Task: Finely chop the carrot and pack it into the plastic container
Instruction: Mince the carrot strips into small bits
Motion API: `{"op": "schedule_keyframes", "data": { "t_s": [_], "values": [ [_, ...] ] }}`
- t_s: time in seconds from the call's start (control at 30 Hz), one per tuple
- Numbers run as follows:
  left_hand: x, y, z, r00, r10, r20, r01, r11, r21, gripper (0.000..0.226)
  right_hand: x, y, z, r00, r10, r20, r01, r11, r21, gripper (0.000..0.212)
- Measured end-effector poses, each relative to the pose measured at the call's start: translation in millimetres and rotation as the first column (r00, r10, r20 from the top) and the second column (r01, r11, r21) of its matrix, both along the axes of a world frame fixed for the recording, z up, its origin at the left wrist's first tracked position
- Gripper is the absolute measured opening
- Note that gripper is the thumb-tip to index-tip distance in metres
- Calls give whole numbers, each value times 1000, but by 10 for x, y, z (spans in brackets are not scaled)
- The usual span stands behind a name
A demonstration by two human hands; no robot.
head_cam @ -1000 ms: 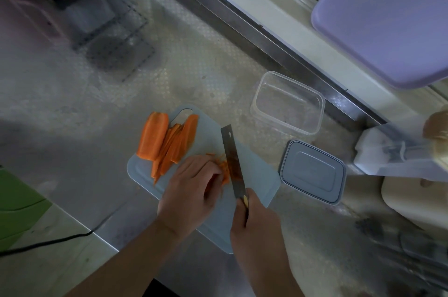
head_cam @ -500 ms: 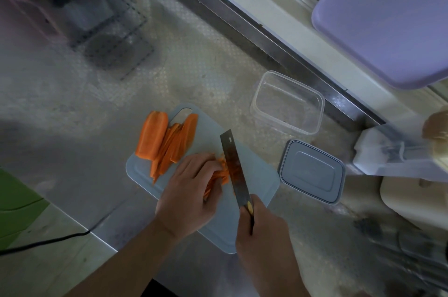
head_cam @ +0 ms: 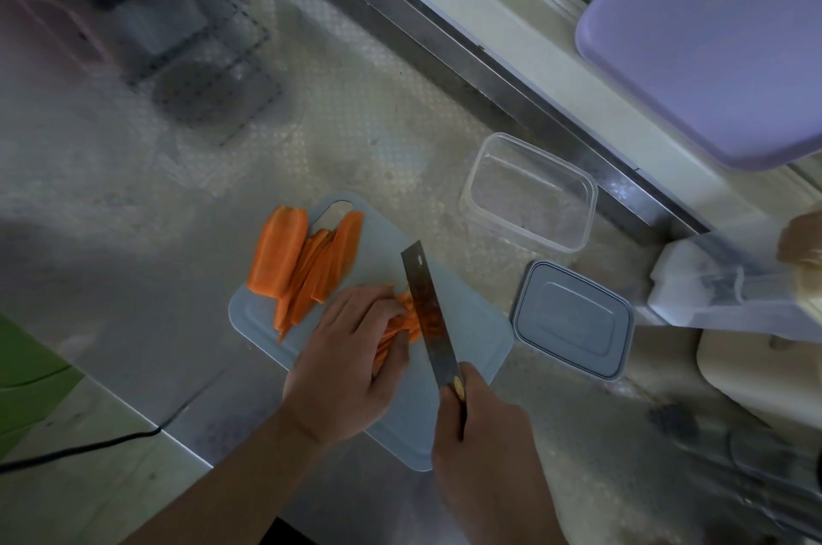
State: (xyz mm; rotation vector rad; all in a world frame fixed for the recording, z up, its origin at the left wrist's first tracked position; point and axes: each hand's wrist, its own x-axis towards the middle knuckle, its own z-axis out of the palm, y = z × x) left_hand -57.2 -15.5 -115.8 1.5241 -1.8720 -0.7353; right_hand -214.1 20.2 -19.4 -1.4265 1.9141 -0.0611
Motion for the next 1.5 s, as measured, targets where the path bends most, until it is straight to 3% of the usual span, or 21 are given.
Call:
{"op": "schedule_keyframes", "data": {
  "t_s": [0.07,0.3,0.57,0.7,0.87,1.27,1.5],
  "values": [
    [4,1,9,1000,11,-15,-11,1000,21,27,-3,-5,9,1000,7,-1,-7,1000,-4,12],
    [-10,-36,-29,1000,-5,21,7,996,-90,3,3,-9,50,999,28,-26,-27,999,37,19],
    [-23,-59,-18,999,-15,37,18,995,-94,6,133,-51,30,987,79,-137,-64,991,114,19],
    [-18,-61,-13,999,-17,43,20,997,-71,6,180,-83,-69,994,51,-95,-44,996,75,7],
    [-22,-53,-11,1000,-4,31,7,996,-87,1,128,-52,-112,1000,-14,-21,14,999,39,11],
    [-25,-67,-9,999,-2,42,5,996,-84,9,98,-96,-35,995,73,-63,-68,994,85,13],
    [-20,-71,14,999,-4,38,6,998,-62,8,185,-95,-158,1000,10,-6,-10,1000,13,15]
  ]
}}
